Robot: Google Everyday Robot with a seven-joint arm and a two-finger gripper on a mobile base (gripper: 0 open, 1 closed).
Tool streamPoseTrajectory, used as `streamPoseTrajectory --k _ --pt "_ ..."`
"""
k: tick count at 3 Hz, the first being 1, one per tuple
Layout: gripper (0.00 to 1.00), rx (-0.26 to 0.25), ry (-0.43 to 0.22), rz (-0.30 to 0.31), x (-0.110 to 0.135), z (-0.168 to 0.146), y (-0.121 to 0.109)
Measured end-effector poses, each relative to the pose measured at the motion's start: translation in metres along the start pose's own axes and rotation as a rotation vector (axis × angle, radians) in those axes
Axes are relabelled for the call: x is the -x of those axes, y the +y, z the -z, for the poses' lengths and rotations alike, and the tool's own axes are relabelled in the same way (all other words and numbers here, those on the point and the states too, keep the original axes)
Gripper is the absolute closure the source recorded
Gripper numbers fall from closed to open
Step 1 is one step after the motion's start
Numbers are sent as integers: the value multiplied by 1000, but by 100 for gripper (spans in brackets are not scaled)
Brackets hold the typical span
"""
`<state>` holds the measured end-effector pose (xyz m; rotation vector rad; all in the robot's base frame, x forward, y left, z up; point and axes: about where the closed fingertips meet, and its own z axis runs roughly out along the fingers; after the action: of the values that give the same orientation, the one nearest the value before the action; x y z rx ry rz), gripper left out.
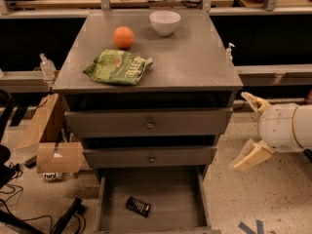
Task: Pick rxbar chocolate from bottom drawer and place on counter
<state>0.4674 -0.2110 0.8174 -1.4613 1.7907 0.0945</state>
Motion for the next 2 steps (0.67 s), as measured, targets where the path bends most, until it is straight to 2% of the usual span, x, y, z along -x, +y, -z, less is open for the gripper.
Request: streamPoseTrajectory --k 1,2 --pt "0 0 2 2 0 0 0" --pt "0 9 -21 -9 -4 -15 12"
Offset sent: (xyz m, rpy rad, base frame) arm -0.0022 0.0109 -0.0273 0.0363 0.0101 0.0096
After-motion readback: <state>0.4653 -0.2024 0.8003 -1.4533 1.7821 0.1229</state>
